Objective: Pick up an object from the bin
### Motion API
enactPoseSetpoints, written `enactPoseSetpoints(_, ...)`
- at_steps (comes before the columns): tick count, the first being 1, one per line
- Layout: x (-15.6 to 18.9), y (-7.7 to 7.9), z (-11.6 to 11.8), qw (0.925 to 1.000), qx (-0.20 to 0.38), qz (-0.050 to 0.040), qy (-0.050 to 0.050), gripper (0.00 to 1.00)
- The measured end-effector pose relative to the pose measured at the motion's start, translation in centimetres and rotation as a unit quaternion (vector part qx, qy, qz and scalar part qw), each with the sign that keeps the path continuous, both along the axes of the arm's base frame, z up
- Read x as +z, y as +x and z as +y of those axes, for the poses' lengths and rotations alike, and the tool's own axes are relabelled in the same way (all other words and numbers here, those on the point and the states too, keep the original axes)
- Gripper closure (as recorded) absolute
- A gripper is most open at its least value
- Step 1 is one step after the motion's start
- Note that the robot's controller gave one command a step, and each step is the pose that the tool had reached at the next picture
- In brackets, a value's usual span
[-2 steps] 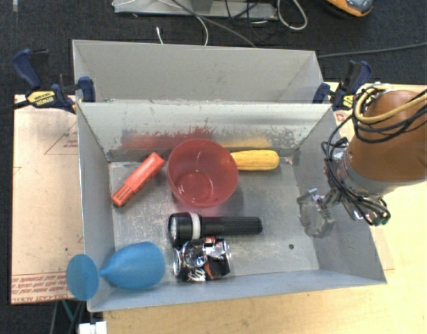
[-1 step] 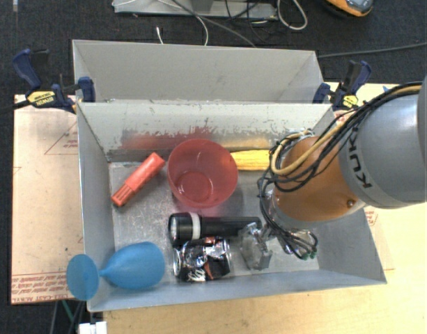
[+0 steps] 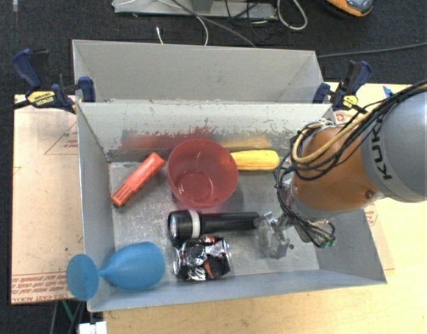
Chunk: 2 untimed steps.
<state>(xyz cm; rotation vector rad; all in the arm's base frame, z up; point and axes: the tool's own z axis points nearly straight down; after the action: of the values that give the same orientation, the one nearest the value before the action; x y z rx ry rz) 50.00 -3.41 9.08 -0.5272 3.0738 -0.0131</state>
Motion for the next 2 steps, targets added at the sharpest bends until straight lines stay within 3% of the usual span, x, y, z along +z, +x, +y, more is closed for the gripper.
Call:
enactPoseSetpoints(1, -1.1, 2.9, 9.1, 0.9997, 0.022, 0.0098, 0.003, 1.00)
enactPoseSetpoints(2, -1.6, 0.8, 8.4, 0.9997, 0.025, 0.0035, 0.000, 1.00)
